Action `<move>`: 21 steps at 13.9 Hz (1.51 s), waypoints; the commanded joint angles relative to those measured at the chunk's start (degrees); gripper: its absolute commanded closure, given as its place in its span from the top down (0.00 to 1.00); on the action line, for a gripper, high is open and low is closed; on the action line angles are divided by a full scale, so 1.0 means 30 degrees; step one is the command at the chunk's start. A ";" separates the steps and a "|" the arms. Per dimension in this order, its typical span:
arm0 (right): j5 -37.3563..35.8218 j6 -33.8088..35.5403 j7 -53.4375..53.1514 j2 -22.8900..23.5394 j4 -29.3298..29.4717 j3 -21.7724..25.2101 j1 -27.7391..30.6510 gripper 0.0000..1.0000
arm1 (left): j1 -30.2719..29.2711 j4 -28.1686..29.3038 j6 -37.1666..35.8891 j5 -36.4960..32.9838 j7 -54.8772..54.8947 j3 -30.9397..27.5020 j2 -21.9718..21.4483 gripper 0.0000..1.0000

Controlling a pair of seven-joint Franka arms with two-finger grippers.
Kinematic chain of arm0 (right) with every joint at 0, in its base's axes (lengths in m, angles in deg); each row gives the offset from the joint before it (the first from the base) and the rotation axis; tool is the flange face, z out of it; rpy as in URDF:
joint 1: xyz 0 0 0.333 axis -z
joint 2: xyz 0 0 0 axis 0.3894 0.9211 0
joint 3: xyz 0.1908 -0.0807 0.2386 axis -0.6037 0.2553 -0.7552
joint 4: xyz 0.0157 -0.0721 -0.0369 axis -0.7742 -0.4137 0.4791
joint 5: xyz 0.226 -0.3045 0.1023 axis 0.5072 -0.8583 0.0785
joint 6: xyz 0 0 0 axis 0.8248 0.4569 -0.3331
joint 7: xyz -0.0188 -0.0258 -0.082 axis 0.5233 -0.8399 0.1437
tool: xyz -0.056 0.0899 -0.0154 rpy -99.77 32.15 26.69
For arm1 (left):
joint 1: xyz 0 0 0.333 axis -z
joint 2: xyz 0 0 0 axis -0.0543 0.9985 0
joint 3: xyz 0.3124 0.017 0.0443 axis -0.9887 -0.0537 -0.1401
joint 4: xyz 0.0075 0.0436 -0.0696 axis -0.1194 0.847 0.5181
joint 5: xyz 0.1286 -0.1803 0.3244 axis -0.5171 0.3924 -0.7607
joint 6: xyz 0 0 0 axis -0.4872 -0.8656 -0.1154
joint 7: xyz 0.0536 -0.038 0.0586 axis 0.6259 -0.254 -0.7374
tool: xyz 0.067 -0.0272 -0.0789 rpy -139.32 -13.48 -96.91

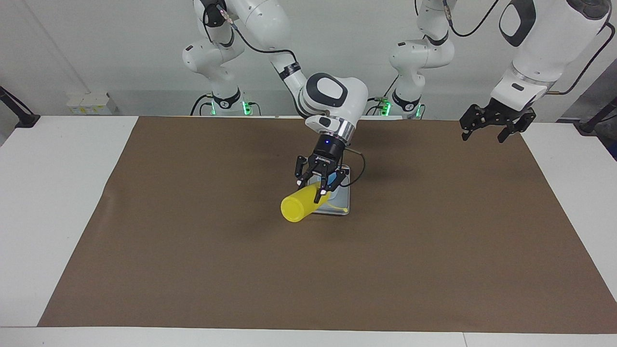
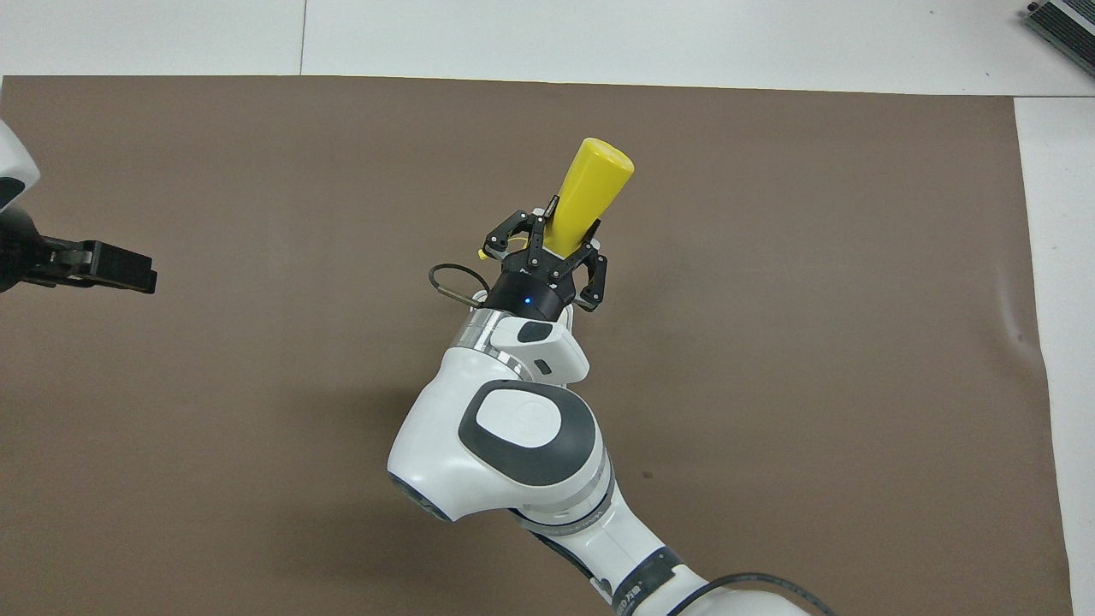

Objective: Pour seasoning into cup on scale with both arms
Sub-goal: 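Tilt the yellow bottle nozzle-down over the blue cup with the right gripper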

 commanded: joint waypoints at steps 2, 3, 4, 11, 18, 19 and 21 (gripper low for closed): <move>0.1865 -0.0044 -0.0434 -0.0067 0.0890 -0.0142 0.0171 0.00 | -0.0005 0.0487 0.0606 0.0211 0.0188 -0.0038 -0.0418 1.00; 0.2799 -0.0103 -0.0405 -0.0154 0.1096 -0.0171 0.0200 0.00 | 0.0024 0.0517 0.0577 0.0211 0.0188 -0.0066 -0.0418 1.00; 0.4056 -0.0103 -0.0404 -0.0387 0.1127 -0.0172 0.0230 0.00 | 0.0024 0.0517 0.0547 0.0211 0.0159 -0.0067 -0.0447 1.00; 1.4658 -0.0894 0.0733 -0.2496 0.0951 -0.0172 0.1370 0.00 | 0.0024 0.0546 0.0518 0.0211 0.0159 -0.0038 -0.0476 1.00; 2.5092 0.0302 0.1734 -0.3290 0.0863 -0.0142 0.3537 0.00 | 0.0053 0.0693 0.0518 0.0211 0.0129 -0.0008 -0.0564 1.00; 2.5886 0.0771 0.1734 -0.3319 0.0863 -0.0142 0.3685 0.00 | 0.0054 0.0693 0.0518 0.0211 0.0129 0.0021 -0.0564 1.00; 2.7179 0.1621 0.1880 -0.3465 0.0717 -0.0142 0.4123 0.00 | 0.0054 0.0722 0.0518 0.0211 0.0129 0.0050 -0.0564 1.00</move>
